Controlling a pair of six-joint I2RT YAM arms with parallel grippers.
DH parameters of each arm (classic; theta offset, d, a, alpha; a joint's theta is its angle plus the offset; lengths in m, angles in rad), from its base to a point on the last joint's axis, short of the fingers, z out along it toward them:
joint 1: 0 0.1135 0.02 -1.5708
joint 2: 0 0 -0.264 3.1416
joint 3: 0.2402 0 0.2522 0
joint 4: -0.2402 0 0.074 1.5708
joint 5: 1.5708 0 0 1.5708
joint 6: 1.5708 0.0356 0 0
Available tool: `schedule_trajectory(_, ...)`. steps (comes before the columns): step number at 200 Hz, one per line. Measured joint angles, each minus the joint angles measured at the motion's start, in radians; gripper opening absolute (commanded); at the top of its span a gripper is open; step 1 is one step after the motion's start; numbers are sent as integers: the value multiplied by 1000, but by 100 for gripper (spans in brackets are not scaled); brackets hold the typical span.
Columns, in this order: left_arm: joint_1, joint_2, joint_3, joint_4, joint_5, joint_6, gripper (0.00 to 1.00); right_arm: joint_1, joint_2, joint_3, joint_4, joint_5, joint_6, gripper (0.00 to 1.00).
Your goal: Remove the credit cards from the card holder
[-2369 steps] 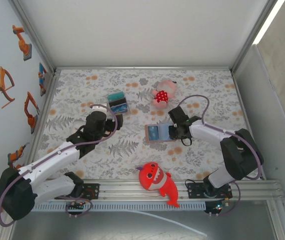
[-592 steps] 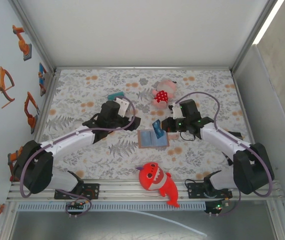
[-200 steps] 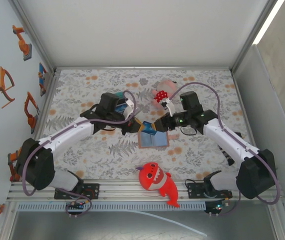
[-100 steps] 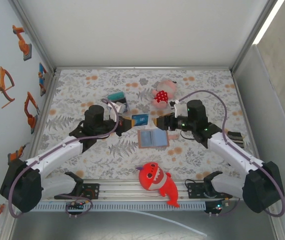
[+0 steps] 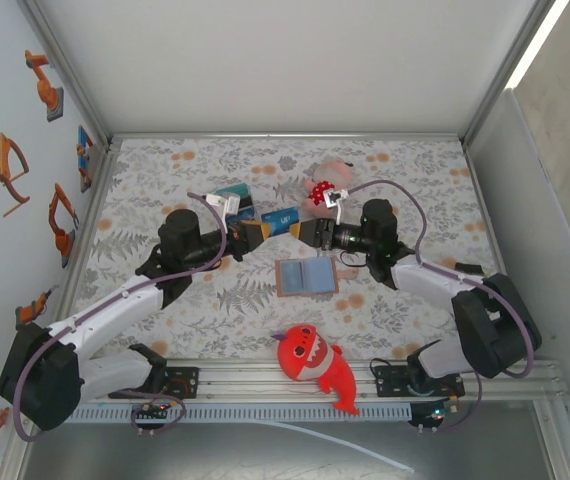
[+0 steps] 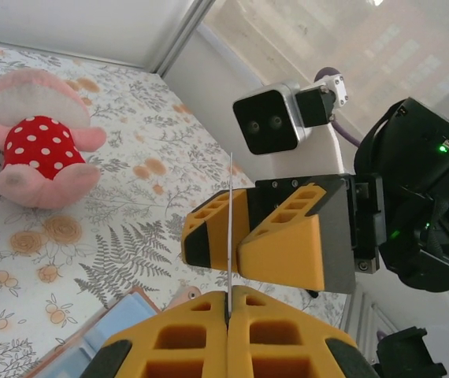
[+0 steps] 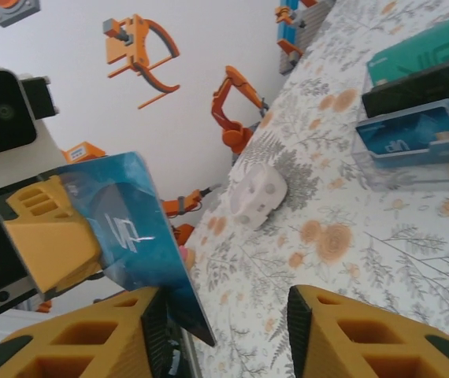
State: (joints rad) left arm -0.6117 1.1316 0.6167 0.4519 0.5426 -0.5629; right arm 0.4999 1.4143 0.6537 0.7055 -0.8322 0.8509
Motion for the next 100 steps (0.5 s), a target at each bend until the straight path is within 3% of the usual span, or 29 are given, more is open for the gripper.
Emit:
schedule_trajectory(31, 0, 5, -3, 27, 11, -15, 0, 1, -6, 0, 43, -17, 19, 32)
schedule_trajectory(57, 0, 19, -3, 41, 34, -27, 0, 1, -8, 1, 61, -25, 27, 9)
schedule_trajectory(74, 8, 27, -4, 41, 32, -34, 0, 1, -14, 2, 73, -39, 27, 2)
schedule_trajectory(100, 11, 29, -4, 43, 37, -38, 15, 1, -21, 3, 71, -45, 29, 0)
